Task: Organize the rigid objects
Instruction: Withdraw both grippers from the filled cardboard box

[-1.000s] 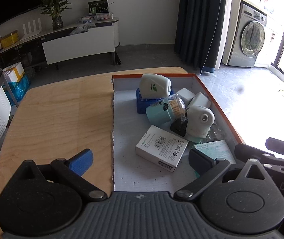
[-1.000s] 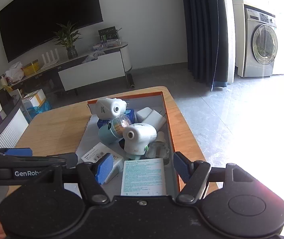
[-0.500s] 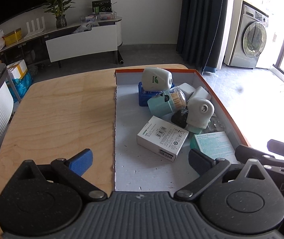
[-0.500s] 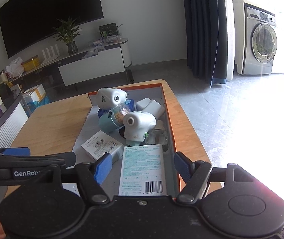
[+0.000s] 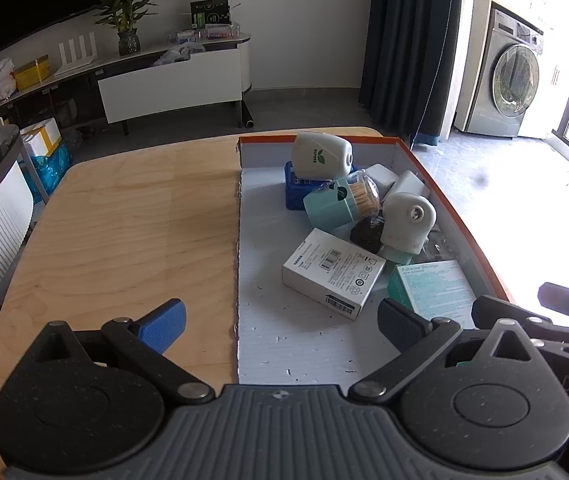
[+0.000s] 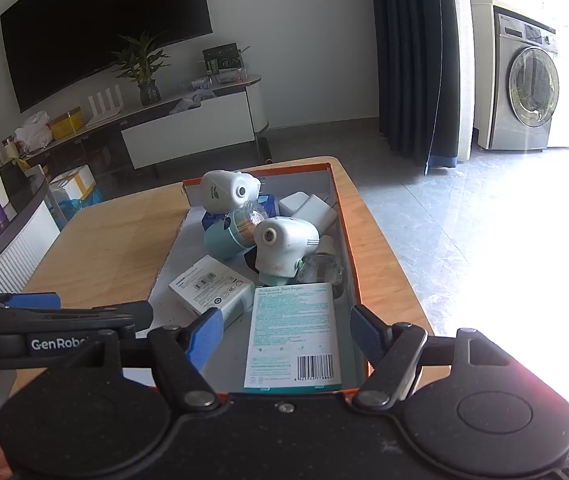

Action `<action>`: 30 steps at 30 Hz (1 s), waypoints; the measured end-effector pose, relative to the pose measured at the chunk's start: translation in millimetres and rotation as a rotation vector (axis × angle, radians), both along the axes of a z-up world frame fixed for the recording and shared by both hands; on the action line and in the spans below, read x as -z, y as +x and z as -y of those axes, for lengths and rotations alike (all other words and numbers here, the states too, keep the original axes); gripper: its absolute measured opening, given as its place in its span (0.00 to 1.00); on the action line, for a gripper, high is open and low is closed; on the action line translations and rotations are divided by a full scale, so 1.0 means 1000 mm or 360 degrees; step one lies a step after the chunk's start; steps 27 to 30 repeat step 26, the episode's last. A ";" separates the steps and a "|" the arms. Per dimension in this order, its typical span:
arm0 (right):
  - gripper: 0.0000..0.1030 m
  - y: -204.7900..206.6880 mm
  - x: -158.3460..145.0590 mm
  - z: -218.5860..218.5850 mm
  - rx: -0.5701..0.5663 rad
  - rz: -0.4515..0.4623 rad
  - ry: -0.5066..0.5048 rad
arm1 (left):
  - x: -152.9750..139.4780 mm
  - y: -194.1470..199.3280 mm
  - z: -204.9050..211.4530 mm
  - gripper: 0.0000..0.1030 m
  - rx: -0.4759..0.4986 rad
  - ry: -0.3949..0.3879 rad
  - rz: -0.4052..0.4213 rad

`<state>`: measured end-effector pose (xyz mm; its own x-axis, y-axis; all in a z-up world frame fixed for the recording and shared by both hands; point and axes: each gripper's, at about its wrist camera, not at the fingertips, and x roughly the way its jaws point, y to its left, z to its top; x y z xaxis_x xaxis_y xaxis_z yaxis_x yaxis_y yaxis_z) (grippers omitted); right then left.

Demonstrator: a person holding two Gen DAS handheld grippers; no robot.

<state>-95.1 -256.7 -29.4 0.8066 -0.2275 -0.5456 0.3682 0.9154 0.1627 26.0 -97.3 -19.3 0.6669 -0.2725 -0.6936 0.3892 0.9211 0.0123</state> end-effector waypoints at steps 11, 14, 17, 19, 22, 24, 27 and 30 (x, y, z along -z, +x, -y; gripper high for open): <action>0.81 0.001 0.002 0.002 -0.0001 -0.0019 0.0010 | 0.003 0.002 0.000 1.00 0.0000 0.0006 -0.0029; 0.81 0.002 0.002 0.002 -0.0002 -0.0022 0.0010 | 0.004 0.002 -0.001 1.00 -0.0002 -0.0004 -0.0032; 0.81 0.002 0.002 0.003 -0.0003 -0.0021 0.0009 | 0.004 0.001 -0.001 1.00 -0.0007 -0.0007 -0.0029; 0.81 0.002 0.002 0.003 -0.0005 -0.0022 0.0012 | 0.004 0.002 -0.001 1.00 -0.0012 -0.0006 -0.0038; 0.81 0.003 0.002 0.002 -0.0008 -0.0024 0.0007 | 0.004 0.002 -0.002 1.00 -0.0013 -0.0014 -0.0045; 0.82 0.003 0.002 0.001 -0.0011 -0.0023 0.0007 | 0.004 0.002 -0.002 1.00 -0.0015 -0.0012 -0.0042; 0.82 0.003 0.002 0.001 -0.0012 -0.0023 0.0006 | 0.003 0.002 -0.002 1.00 -0.0001 -0.0013 -0.0041; 0.82 0.003 0.002 0.001 -0.0012 -0.0023 0.0006 | 0.003 0.002 -0.002 1.00 -0.0001 -0.0013 -0.0041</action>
